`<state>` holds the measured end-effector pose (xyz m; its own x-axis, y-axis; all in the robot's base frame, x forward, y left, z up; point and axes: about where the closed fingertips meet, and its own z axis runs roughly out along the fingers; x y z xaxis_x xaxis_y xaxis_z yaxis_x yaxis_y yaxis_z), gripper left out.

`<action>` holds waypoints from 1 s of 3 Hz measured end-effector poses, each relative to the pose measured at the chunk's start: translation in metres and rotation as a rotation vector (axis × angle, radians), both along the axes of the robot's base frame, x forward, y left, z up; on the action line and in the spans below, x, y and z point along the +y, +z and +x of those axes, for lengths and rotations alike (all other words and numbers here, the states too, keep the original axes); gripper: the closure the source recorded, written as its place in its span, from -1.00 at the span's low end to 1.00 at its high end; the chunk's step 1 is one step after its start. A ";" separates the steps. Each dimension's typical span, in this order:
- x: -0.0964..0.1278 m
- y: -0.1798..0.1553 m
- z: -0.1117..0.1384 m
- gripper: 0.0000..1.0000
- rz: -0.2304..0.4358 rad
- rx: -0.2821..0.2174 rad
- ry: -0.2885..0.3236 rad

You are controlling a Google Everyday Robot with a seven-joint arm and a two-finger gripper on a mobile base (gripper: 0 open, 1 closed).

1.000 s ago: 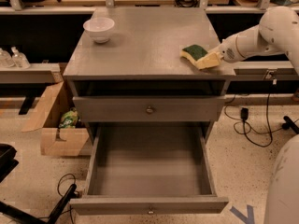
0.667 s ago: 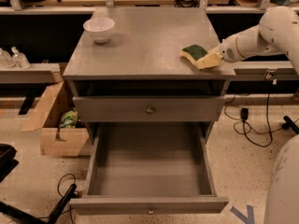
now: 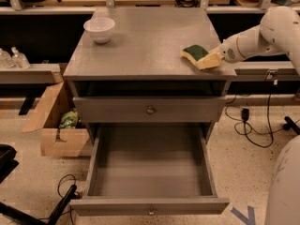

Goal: Place sponge into middle drawer

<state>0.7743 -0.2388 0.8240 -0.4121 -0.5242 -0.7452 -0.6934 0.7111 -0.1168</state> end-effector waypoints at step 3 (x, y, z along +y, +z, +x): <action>0.000 0.000 0.000 1.00 0.000 0.000 0.000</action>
Offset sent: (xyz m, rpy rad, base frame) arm -0.2176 0.0626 0.1777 -0.3414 -0.1827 0.0846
